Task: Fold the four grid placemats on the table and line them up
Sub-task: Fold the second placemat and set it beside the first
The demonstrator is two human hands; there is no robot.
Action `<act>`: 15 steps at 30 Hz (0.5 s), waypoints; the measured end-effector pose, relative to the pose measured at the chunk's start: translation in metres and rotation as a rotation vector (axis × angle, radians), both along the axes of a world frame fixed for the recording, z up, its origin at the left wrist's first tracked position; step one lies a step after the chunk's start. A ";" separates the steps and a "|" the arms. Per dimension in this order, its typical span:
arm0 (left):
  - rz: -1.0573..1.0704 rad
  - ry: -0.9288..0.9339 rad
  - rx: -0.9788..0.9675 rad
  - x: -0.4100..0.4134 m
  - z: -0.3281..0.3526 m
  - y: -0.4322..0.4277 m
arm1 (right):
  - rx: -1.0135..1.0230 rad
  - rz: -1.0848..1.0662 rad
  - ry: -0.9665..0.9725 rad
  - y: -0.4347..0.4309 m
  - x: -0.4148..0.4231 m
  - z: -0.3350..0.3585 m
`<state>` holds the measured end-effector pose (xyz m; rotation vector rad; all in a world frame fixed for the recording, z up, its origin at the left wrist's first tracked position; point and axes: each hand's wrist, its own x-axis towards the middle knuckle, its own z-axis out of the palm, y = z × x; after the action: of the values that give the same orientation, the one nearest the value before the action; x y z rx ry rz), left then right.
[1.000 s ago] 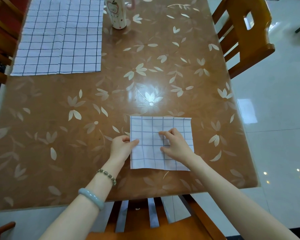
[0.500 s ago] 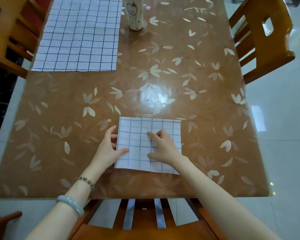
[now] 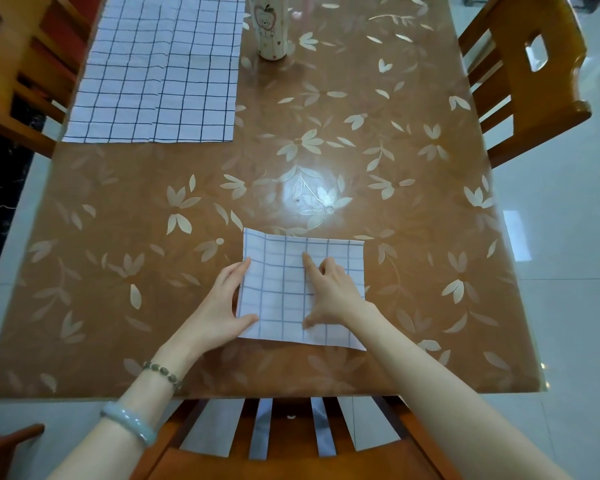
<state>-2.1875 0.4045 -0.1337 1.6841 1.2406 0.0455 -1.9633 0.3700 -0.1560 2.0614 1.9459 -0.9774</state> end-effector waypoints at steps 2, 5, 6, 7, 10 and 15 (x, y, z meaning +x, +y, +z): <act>-0.013 -0.030 0.013 0.008 0.008 -0.004 | -0.006 0.000 -0.020 0.001 -0.001 0.000; -0.049 -0.052 0.031 0.023 0.022 -0.008 | -0.024 0.005 -0.046 0.004 -0.004 -0.001; -0.074 -0.056 0.037 0.029 0.025 -0.010 | -0.035 0.008 -0.054 0.006 -0.004 -0.001; -0.102 -0.056 0.043 0.034 0.029 -0.012 | -0.046 0.009 -0.058 0.007 -0.004 -0.001; -0.136 -0.032 0.049 0.046 0.037 -0.017 | -0.077 -0.009 -0.044 0.012 -0.004 0.000; -0.060 0.030 0.056 0.042 0.036 -0.019 | -0.100 -0.067 -0.020 0.018 -0.005 0.000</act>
<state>-2.1456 0.3855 -0.0979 1.7750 1.2202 0.0191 -1.9681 0.3875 -0.1557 2.0848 1.7902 -1.0414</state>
